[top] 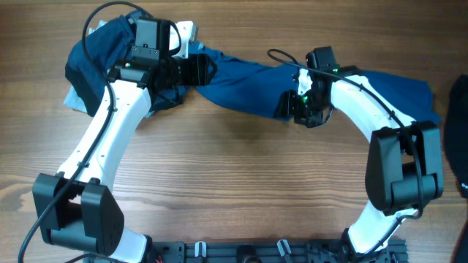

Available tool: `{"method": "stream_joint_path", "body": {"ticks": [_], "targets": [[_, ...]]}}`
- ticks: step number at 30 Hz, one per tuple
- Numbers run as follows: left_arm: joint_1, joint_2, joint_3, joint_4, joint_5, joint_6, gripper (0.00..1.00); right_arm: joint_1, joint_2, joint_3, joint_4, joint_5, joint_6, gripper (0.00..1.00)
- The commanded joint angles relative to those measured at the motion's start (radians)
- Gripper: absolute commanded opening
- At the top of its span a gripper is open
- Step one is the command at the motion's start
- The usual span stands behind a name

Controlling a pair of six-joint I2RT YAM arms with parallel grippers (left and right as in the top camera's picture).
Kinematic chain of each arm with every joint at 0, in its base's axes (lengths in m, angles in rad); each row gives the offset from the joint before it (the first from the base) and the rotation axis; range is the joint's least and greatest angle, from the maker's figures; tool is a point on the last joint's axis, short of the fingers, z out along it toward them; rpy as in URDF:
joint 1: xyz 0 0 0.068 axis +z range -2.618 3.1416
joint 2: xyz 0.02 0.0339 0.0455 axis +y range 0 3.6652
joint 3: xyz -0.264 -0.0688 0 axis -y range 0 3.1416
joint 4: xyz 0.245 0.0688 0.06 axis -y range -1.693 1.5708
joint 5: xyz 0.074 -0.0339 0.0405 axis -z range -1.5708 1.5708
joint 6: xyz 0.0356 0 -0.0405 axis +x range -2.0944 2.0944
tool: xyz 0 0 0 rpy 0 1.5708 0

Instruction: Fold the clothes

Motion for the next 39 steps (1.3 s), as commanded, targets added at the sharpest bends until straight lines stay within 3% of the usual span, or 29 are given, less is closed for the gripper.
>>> {"method": "stream_joint_path", "body": {"ticks": [1,8,10,13,14,16,17,23,28,39], "targets": [[-0.001,-0.026,-0.002,-0.002,-0.005,0.031,0.64,0.008,0.013,-0.029,0.031,0.050,0.092,0.68],[-0.004,-0.026,-0.002,-0.027,-0.005,0.030,0.63,0.008,0.014,-0.052,0.123,0.197,0.163,0.67],[-0.005,-0.026,-0.002,-0.051,-0.005,0.029,0.63,0.008,0.014,-0.080,0.173,0.237,0.193,0.60],[-0.015,-0.026,-0.002,-0.072,-0.005,0.029,0.62,0.008,0.014,-0.105,0.232,0.267,0.228,0.39],[-0.023,-0.026,-0.002,-0.075,-0.005,0.029,0.60,0.008,0.014,-0.104,0.256,0.258,0.203,0.32],[-0.042,-0.026,-0.002,-0.080,-0.005,0.029,0.58,0.005,0.005,-0.091,0.264,0.201,0.143,0.09],[-0.052,-0.026,-0.002,-0.083,-0.005,0.029,0.57,0.005,-0.004,-0.085,0.257,0.178,0.123,0.05],[-0.158,-0.026,-0.002,-0.079,-0.029,0.063,0.56,0.004,-0.267,-0.063,0.163,0.094,-0.052,0.05],[-0.214,-0.026,-0.002,-0.044,-0.035,0.059,0.59,0.004,-0.483,-0.063,0.199,0.055,-0.091,0.04],[-0.326,-0.023,-0.002,0.080,-0.001,0.051,0.72,0.004,-0.516,-0.063,0.297,-0.136,-0.072,0.05]]}}
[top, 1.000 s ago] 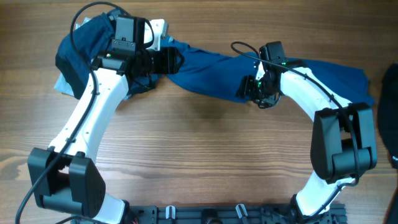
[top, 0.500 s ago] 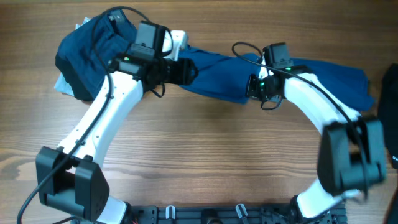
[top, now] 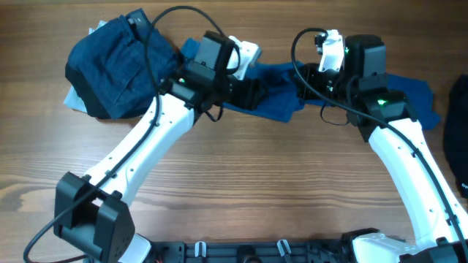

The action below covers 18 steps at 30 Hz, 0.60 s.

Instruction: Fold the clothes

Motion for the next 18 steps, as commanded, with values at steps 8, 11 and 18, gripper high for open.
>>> {"method": "stream_joint_path", "body": {"ticks": [8,11,18], "targets": [[-0.034,-0.022,-0.002,0.084,-0.011,0.006,0.70,0.002,-0.001,0.015,0.010,-0.109,-0.010,0.04],[-0.035,-0.022,-0.002,0.108,-0.011,0.087,0.63,0.002,-0.001,0.015,0.011,-0.109,-0.009,0.04],[-0.100,-0.018,-0.002,0.076,-0.292,0.424,0.64,0.002,-0.001,0.015,0.031,-0.174,-0.009,0.04]]}}
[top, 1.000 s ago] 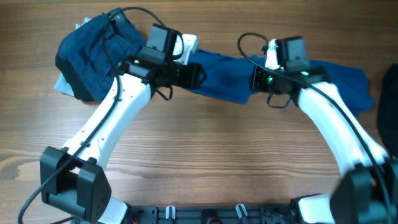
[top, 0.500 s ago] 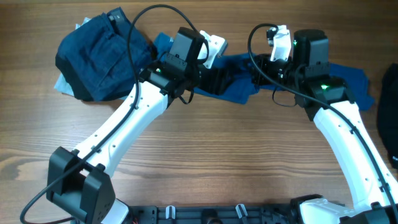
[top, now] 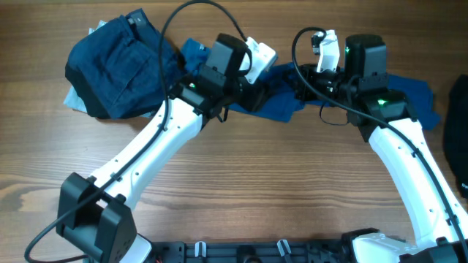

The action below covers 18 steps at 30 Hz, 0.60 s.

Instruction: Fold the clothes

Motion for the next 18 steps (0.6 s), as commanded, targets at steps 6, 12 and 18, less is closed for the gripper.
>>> {"method": "stream_joint_path", "body": {"ticks": [6,12,18], "targets": [[-0.041,0.019,-0.002,0.064,-0.274,0.217,0.67,0.002,-0.003,0.015,0.035,-0.116,0.010,0.04],[-0.041,0.015,-0.002,0.124,-0.326,0.213,0.04,0.001,-0.007,0.015,0.002,-0.048,0.008,0.05],[-0.041,-0.056,-0.002,0.120,-0.341,0.160,0.04,0.001,-0.006,0.015,-0.071,0.079,-0.031,0.05]]}}
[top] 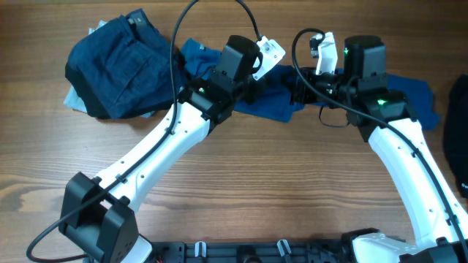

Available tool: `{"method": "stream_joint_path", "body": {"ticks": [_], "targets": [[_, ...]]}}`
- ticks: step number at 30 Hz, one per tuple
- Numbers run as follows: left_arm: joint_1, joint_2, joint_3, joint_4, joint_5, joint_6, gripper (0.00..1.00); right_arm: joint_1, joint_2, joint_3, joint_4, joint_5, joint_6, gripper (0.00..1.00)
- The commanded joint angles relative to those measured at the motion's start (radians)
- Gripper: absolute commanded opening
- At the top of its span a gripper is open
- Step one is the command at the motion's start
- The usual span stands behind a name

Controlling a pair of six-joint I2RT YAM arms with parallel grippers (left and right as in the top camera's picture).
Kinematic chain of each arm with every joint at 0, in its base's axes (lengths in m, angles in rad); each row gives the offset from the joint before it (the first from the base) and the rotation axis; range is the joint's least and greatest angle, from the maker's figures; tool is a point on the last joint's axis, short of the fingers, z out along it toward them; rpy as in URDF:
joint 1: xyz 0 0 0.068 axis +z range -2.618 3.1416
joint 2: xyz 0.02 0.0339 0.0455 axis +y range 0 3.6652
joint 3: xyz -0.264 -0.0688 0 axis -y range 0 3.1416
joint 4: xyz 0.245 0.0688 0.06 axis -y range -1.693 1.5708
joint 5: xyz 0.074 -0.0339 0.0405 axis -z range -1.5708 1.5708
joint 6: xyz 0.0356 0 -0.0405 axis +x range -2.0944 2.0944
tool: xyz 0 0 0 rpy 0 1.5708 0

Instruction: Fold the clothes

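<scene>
A blue garment [276, 106] lies in a band along the back of the table, from the middle to the right, with a bunched fold in its middle. My left gripper [263, 79] reaches in from the left onto that bunched part, its fingers mostly hidden under the wrist, apparently shut on the cloth. From the right, my right gripper [301, 88] meets the same fold close beside the left one and seems shut on the cloth too. A dark navy pile of denim [117, 62] sits at the back left.
A light blue cloth [73, 101] peeks out under the denim pile. A dark round object [458, 109] is cut off by the right edge. Bare wooden tabletop [278, 183] fills the front half between the two arms.
My left gripper has shifted a little further right with the garment's left end, closing on the right gripper. The right arm has barely moved.
The garment first lay wide, with my left gripper at its left end by the denim pile and my right gripper at its front edge. Later the right gripper was further back and the left nearer the middle, the cloth narrower. Now both meet at mid-garment.
</scene>
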Motion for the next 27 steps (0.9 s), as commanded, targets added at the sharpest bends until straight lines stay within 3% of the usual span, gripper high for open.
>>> {"method": "stream_joint_path", "body": {"ticks": [1,7,11,12,13,15,19,21,27], "targets": [[0.004,-0.079,-0.002,-0.006,-0.047,-0.034,0.04,0.001,-0.006,0.014,-0.023,0.078,-0.036,0.05],[0.004,-0.193,-0.002,-0.129,-0.062,-0.049,0.04,0.001,-0.006,0.014,-0.066,0.061,-0.071,0.04],[0.004,-0.209,-0.002,-0.203,-0.061,-0.062,0.04,0.001,-0.007,0.014,-0.058,-0.127,-0.162,0.06],[0.004,-0.209,-0.002,-0.218,-0.061,-0.066,0.04,0.001,-0.007,0.014,-0.058,-0.148,-0.178,0.18],[0.004,-0.209,-0.002,-0.226,-0.062,-0.077,0.04,0.001,-0.007,0.014,-0.058,-0.148,-0.182,0.56],[0.004,-0.212,-0.002,-0.227,-0.071,-0.084,0.04,-0.002,-0.007,0.014,-0.061,-0.096,-0.180,0.65],[0.004,-0.248,-0.002,-0.226,-0.222,-0.109,0.04,-0.071,-0.007,0.014,-0.119,0.247,-0.063,0.66],[0.004,-0.263,-0.002,-0.225,-0.230,-0.109,0.04,-0.128,-0.006,0.014,-0.159,0.345,-0.016,0.66],[0.004,-0.273,-0.002,-0.224,-0.230,-0.110,0.04,-0.404,0.086,-0.022,-0.307,0.428,0.049,0.66]]}}
